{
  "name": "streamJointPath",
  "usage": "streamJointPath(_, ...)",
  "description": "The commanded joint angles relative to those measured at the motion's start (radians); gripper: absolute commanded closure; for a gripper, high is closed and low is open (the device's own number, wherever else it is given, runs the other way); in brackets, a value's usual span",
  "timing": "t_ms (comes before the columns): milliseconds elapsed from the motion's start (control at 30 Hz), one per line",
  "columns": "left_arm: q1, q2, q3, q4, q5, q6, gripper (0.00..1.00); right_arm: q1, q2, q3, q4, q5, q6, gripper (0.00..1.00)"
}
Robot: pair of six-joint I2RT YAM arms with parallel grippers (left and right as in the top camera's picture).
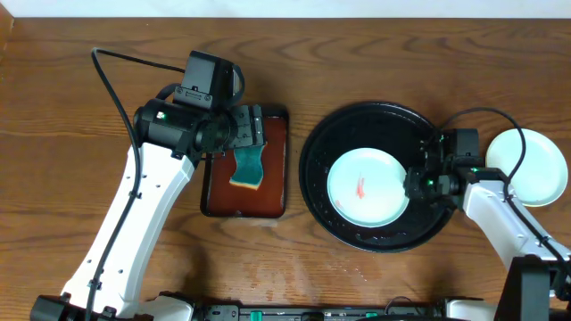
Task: Clean dirty plates on tray and stack at the side
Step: 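Grasp the rim of the last pale green plate with right gripper, then grasp the green sponge in the red tray with left gripper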
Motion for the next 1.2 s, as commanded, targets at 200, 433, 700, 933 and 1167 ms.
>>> streamJointPath(200, 0.0, 0.02, -0.019, -0.016, -0.051, -0.002, 0.18, 0.014, -0.24, 0.106, -0.056, -0.185, -0.126, 0.6)
streamJointPath(433, 0.0, 0.147, -0.179, 0.055, -0.137, -0.002, 0.27, 0.014, -0.314, 0.106, -0.126, -0.184, -0.116, 0.62)
streamJointPath(700, 0.0, 0.403, -0.232, 0.23, -0.133, -0.001, 0.47, 0.013, -0.307, 0.106, -0.129, -0.183, -0.116, 0.64)
streamJointPath(933, 0.0, 0.527, -0.232, 0.307, -0.029, 0.023, 0.89, 0.013, -0.307, 0.106, -0.13, -0.183, -0.09, 0.67)
streamJointPath(1167, 0.0, 0.48, -0.188, 0.201, -0.028, 0.033, 0.61, 0.013, -0.307, 0.106, -0.131, -0.179, -0.091, 0.67)
